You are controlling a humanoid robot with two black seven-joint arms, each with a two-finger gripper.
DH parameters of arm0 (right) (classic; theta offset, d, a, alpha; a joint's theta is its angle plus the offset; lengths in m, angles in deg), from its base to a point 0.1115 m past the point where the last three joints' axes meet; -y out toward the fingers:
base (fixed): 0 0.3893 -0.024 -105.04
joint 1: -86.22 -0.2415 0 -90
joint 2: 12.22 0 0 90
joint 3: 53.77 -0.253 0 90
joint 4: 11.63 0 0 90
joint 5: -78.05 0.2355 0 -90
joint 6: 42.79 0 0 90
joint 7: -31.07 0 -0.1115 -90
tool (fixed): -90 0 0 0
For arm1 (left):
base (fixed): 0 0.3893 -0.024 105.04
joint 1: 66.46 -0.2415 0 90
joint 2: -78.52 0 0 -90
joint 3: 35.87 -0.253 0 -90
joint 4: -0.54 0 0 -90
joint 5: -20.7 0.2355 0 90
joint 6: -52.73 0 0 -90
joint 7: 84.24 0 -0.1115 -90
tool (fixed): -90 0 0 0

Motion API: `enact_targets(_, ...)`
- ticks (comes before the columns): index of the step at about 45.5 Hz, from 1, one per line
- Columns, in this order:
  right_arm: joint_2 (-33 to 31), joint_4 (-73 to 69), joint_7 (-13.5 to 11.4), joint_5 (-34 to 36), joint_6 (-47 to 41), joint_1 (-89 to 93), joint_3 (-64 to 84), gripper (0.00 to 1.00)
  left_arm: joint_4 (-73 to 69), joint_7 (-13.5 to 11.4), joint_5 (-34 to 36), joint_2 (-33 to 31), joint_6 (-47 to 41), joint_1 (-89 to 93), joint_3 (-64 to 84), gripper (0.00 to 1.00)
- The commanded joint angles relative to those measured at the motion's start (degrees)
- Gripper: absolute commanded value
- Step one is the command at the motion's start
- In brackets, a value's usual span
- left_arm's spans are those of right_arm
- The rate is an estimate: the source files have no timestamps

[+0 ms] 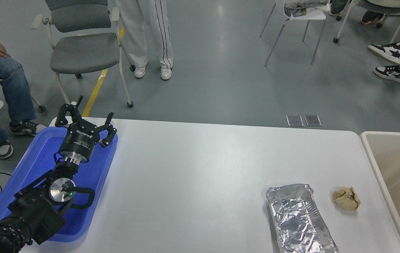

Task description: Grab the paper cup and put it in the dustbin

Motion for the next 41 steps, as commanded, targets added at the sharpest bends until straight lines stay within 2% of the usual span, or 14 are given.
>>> enact_targets(1, -0.01, 0.16, 0.01, -0.06, 2.12, -0.19, -0.01, 0.53, 0.0, 0.0, 0.0, 0.0, 0.0, -0.05, 0.0, 1.0)
enact_targets(7, 0.08, -0.02, 0.01, -0.06, 4.41, -0.19, -0.09, 0.78, 0.0, 0.0, 0.0, 0.0, 0.0, -0.05, 0.0, 1.0)
enact_targets(12, 0.08, -0.28, 0.01, -0.06, 4.5, -0.19, -0.09, 0.79, 0.0, 0.0, 0.0, 0.0, 0.0, 0.04, 0.0, 1.0)
enact_targets(22, -0.01, -0.64, 0.1, 0.03, 4.41, -1.25, -0.09, 0.97, 0.0, 0.0, 0.0, 0.0, 0.0, 0.04, 0.0, 1.0)
enact_targets(31, -0.27, -1.6, 0.1, 0.03, 4.41, -2.48, -2.28, 0.98, 0.0, 0.0, 0.0, 0.0, 0.0, 0.04, 0.0, 1.0)
enact_targets(41, -0.54, -1.69, 0.1, 0.11, 4.5, -2.92, -11.86, 0.98, 0.0, 0.0, 0.0, 0.0, 0.0, 0.04, 0.0, 1.0)
